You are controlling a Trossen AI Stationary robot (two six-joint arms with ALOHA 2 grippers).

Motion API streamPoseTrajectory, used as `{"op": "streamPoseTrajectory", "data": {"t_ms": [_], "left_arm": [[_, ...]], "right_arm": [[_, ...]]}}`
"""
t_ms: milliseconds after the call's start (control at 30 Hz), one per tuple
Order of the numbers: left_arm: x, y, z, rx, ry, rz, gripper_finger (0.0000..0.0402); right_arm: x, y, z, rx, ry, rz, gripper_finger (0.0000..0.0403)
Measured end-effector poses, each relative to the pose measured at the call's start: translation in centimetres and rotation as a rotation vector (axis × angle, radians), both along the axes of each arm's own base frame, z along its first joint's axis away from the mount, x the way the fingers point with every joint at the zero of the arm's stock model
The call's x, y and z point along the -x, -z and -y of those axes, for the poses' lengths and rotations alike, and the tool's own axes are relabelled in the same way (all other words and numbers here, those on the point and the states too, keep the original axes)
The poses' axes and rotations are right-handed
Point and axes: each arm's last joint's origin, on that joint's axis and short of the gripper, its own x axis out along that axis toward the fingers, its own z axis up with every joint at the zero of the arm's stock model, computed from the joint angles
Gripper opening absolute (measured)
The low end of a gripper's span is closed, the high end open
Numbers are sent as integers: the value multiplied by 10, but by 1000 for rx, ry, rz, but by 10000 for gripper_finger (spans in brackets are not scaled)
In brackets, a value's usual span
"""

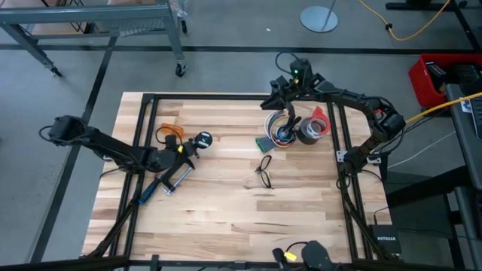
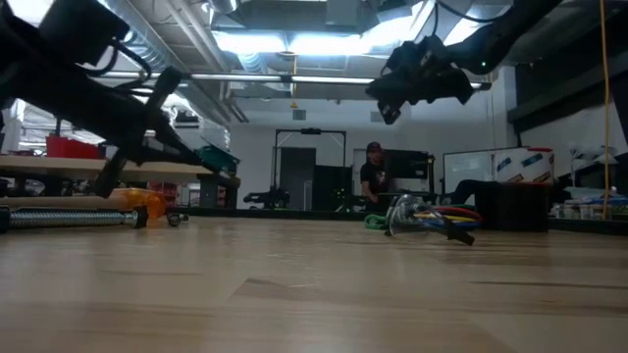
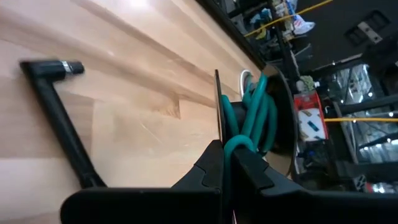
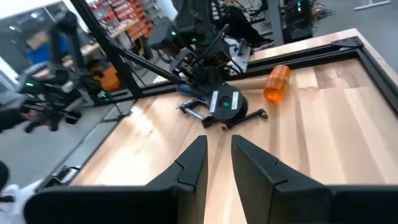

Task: Coil cords
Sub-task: Coil the green wire on the black spool

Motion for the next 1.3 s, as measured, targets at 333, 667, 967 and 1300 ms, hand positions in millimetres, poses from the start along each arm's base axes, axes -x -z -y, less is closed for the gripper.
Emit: {"op": "streamPoseTrajectory", "data": {"t_ms": [333,667,967,1300], "left_arm": [[-24,6,-4,222,-2,24,0],[-36,16,-16,453,-66,29,0],[-39,16,-27,637,-70,-82,0],[-36,20,-30,849,-90,-165,0]], "right_arm": [[-17,1,-16,54,17,-30,76],[-26,2,-26,106,-19,-15,76],[-25,2,-25,133,-14,-9,76],[-25,2,-25,189,-4,0,76]]}}
